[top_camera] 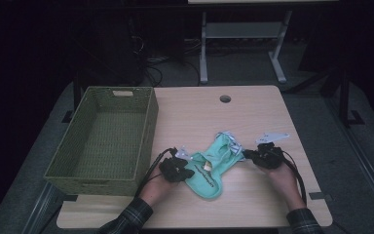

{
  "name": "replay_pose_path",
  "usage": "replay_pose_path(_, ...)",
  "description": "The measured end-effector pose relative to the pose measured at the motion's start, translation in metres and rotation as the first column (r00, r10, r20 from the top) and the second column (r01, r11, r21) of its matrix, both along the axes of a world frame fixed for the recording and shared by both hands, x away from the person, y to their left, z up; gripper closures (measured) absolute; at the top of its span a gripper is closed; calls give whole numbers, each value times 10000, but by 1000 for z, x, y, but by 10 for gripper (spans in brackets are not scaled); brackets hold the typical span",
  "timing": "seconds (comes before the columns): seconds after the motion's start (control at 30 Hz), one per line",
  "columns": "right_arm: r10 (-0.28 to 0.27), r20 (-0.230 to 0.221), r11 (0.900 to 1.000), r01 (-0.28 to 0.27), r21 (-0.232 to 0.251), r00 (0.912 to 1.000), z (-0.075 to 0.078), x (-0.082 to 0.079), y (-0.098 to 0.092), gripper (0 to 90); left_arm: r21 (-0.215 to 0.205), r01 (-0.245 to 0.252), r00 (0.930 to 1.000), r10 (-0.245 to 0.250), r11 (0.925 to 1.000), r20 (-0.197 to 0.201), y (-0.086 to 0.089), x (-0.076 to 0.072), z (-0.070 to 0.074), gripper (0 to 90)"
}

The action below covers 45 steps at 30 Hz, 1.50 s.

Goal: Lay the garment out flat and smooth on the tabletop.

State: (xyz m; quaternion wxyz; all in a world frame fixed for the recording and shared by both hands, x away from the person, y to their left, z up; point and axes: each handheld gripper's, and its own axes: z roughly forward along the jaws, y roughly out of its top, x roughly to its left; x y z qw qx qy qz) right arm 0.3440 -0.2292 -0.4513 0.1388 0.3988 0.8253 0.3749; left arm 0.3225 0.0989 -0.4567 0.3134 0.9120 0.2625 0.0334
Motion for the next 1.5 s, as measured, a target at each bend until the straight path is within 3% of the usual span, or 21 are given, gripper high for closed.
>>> replay_pose_path(0.27, -533, 375, 9984, 540, -164, 9979, 9, 13, -16, 878, 6, 9, 10000, -9, 10000, -5, 0, 0, 0, 898)
replay_pose_path(0.53, -1113, 348, 9925, 1129, -467, 9932, 7, 21, -32, 881, 11, 20, 10000, -20, 10000, -2, 0, 0, 0, 898)
replay_pose_path(0.7, -1126, 177, 9924, 1133, -471, 9935, 1, 22, -33, 857, 5, 31, 10000, -31, 10000, -4, 0, 0, 0, 897)
replay_pose_path(0.73, -1075, 237, 9939, 1081, -227, 9939, 3, 20, -33, 808, 8, 31, 10000, -31, 10000, -7, 0, 0, 0, 897)
replay_pose_path(0.87, -1030, 259, 9946, 1028, 113, 9943, 7, 16, -32, 783, -9, 14, 10000, -14, 10000, -39, 0, 0, 0, 897)
replay_pose_path(1.0, -855, 260, 9958, 846, 359, 9960, 12, 9, -30, 817, -179, 51, 10000, -51, 9998, -5, 0, 1, 3, 896)
replay_pose_path(1.13, -310, 42, 9985, 308, 455, 9995, 14, -2, -21, 900, -561, -74, 9998, 84, 9984, 177, 1, 2, 10, 896)
replay_pose_path(1.5, 532, -425, 9966, -504, 647, 9977, 3, -25, 1, 900, -716, -337, 9978, 377, 9969, 553, 2, 19, 21, 896)
